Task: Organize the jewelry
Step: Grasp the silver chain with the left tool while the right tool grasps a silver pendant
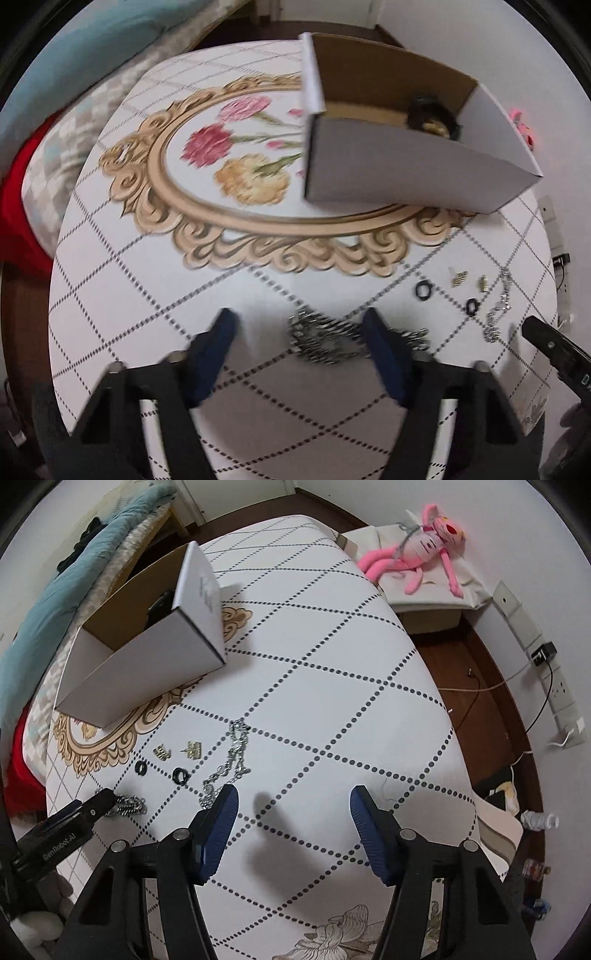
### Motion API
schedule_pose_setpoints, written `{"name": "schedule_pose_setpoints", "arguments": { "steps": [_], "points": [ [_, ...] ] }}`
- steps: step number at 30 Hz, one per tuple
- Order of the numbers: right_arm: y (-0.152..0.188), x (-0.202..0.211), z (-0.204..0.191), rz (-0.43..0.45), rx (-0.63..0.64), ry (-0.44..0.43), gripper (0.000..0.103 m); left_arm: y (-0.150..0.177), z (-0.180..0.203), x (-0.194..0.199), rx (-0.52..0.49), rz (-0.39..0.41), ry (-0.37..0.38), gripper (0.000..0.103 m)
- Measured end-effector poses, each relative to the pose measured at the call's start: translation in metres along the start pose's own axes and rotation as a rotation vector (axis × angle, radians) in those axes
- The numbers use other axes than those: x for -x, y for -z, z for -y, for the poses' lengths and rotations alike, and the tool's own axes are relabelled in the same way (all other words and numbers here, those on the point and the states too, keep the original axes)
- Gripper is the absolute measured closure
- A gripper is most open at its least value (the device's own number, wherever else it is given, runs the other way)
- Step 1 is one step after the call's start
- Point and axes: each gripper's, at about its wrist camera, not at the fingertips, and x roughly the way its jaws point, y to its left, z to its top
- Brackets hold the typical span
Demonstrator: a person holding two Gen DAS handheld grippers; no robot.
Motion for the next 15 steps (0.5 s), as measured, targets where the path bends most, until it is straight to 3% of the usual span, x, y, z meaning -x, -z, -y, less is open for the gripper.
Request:
{"name": "schedule_pose_setpoints", "arguments": {
  "steps": [1,2,3,8,15],
  "points": [
    [-0.002,-0.001,0.001,-0.004,-0.007,-0.006,0.038,0.0,0.006,0.003,-0.017,0.007,0.011,0.065],
    [-0.002,-0.003,0.002,-0.004,-0.012,-0.013,0.038,0.001,0.011,0.004,-0.029,0.009,0.022,0.083],
    [-0.002,-0.004,0.001,-0.004,-0.014,-0.016,0.038,0.002,0.016,0.006,-0.04,0.009,0.03,0.091],
    [0.0,-0.006,-0.006,0.011,-0.005,-0.053,0.038,0.007,0.027,0.009,-0.054,0.016,0.033,0.094],
    [0.005,-0.011,-0.035,0.022,0.084,-0.036,0.038,0.012,0.004,0.028,-0.018,0.045,0.046,0.094]
  ]
}}
